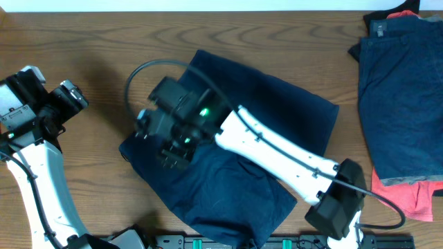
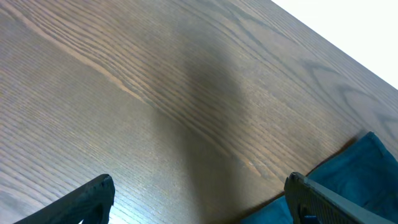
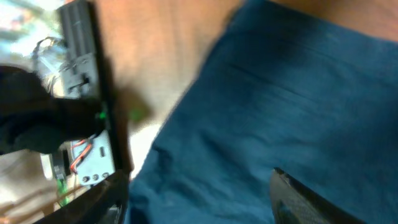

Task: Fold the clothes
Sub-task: 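Drag the shorts to table center with the right gripper, spreading them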

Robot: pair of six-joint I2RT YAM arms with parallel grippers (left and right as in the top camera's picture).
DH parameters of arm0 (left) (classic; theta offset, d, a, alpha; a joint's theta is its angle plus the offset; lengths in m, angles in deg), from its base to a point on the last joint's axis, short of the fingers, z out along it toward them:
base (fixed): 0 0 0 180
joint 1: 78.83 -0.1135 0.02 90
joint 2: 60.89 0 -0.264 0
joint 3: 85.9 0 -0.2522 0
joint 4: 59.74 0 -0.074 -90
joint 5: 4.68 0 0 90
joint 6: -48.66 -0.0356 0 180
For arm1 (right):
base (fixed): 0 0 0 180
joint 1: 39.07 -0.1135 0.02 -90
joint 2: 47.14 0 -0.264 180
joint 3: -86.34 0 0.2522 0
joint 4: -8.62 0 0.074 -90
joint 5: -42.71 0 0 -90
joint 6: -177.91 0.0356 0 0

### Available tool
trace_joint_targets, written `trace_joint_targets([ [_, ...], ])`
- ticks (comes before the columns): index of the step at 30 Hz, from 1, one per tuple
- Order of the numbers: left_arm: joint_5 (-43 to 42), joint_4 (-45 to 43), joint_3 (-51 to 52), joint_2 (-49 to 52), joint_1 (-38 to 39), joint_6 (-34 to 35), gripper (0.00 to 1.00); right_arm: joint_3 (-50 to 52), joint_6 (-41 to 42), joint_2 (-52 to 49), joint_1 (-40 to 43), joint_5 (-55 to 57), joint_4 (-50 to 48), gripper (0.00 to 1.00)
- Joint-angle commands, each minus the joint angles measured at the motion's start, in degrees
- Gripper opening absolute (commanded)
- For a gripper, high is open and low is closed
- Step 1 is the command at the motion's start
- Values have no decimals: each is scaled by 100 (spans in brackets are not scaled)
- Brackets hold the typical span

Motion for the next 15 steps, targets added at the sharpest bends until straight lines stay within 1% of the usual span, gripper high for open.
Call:
trace_joint_targets([
  [1,2,9,-31,-33,17,-101,89,-164,7,15,715,313,-83,84],
  [2,-20,11,-31,-33,48,-101,89,-164,28,-2,907,459,-146,85],
  [3,-42,15,-31,-33,92,-101,89,-164,28,-44,1152,601,-258,89],
  [4,-90,28,-31,-33,151,-103,89,-164,26,-83,1338,678,-354,91],
  [7,-188,66,-31,-31,382,-101,89,-164,24,-326,1864,765,-549,91],
  [10,-188,127,-31,-15,754,-127,89,-164,179,-664,2302,774,-297,88],
  [12,-186,144,-28,2,1043,-273,89,-164,490,-850,2555,774,33,81],
  [15,-181,114,-26,48,1563,-525,89,-160,931,-1016,2844,750,509,75],
])
